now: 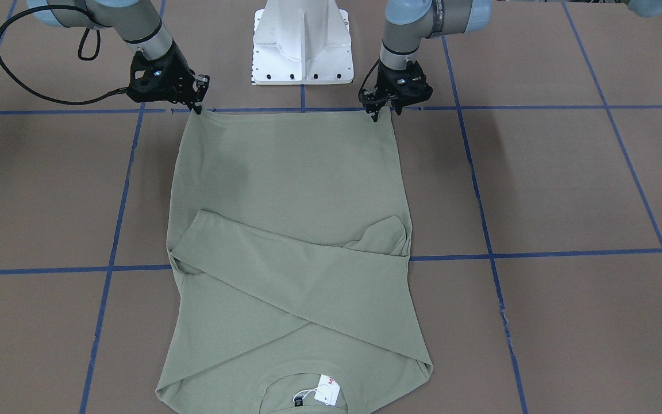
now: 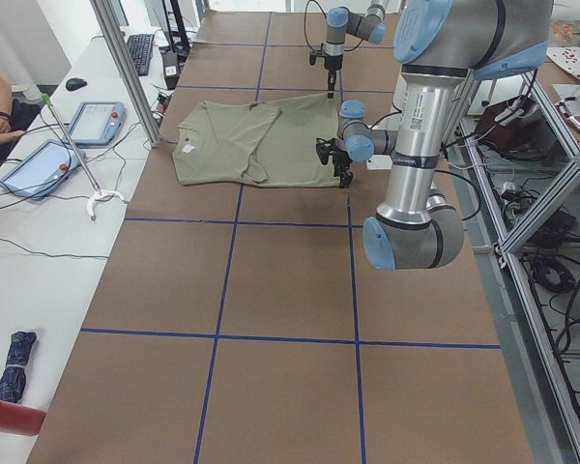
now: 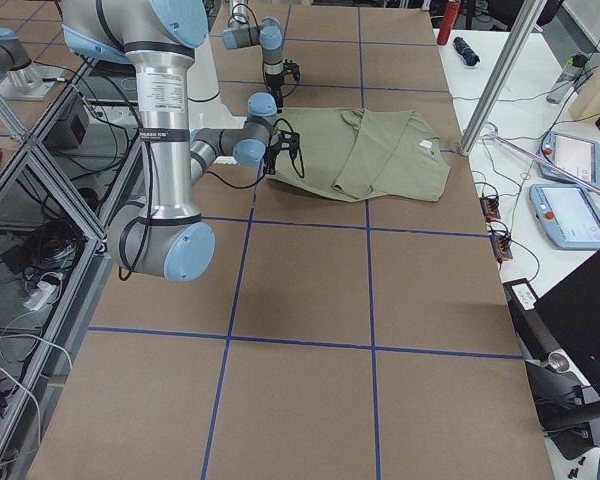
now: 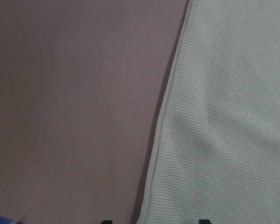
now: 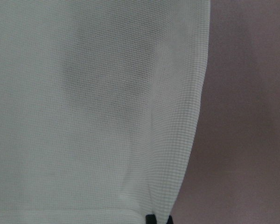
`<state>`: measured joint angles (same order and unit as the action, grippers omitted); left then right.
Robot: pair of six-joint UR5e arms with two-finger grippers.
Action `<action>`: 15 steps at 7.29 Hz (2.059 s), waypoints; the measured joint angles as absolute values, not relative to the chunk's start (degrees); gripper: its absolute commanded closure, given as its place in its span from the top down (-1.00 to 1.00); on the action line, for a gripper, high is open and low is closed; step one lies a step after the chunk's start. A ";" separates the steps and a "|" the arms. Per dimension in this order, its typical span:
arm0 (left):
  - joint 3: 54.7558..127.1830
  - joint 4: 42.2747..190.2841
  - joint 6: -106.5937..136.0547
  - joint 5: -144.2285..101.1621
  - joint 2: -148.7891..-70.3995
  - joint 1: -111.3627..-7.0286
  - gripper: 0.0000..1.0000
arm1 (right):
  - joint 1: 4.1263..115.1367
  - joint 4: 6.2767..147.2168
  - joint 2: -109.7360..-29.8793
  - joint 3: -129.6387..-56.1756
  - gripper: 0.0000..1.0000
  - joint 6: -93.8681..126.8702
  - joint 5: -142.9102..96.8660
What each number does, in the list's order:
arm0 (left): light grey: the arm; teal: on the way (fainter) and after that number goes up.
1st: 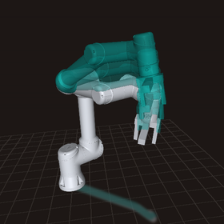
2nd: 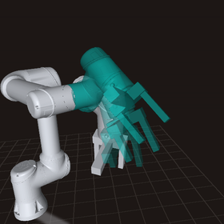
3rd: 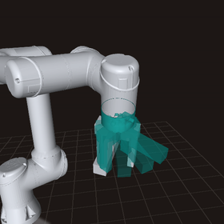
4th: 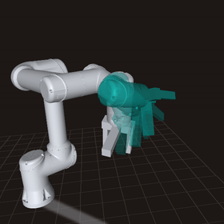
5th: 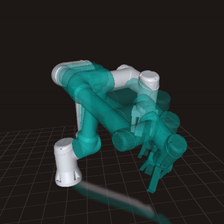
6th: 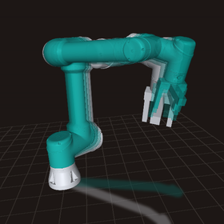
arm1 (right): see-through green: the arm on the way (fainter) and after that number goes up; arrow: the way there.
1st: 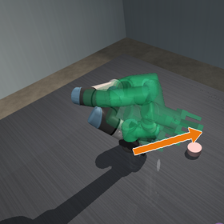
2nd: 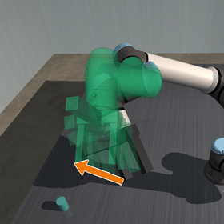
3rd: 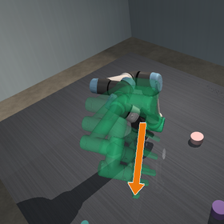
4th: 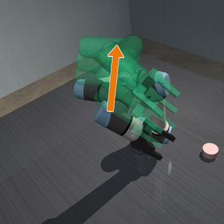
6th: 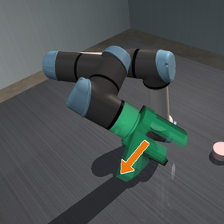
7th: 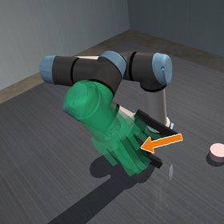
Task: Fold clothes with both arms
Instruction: 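Close both grippers on the hem corners, then lift the hem with both grippers and fold it toward the collar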
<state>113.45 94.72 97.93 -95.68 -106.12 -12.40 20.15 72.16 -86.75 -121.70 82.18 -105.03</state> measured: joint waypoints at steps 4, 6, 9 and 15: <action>113.74 94.66 98.00 -95.71 -105.90 -11.78 -0.77 | 21.33 72.16 -86.85 -122.14 -1.00 82.16 -106.59; 113.79 94.66 98.00 -95.79 -105.96 -11.56 -1.00 | 21.87 72.16 -86.87 -122.26 -1.00 82.10 -107.22; 118.14 92.95 97.88 -96.14 -105.29 -11.83 -1.00 | 22.10 72.18 -87.07 -122.59 -1.00 82.09 -107.74; 136.63 75.72 96.07 -98.68 -104.60 -9.41 -1.00 | 24.30 72.60 -95.50 -132.91 -1.00 82.26 -122.60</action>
<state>136.63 75.72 96.07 -98.68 -104.60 -9.41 24.30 72.60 -95.50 -132.91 82.26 -122.60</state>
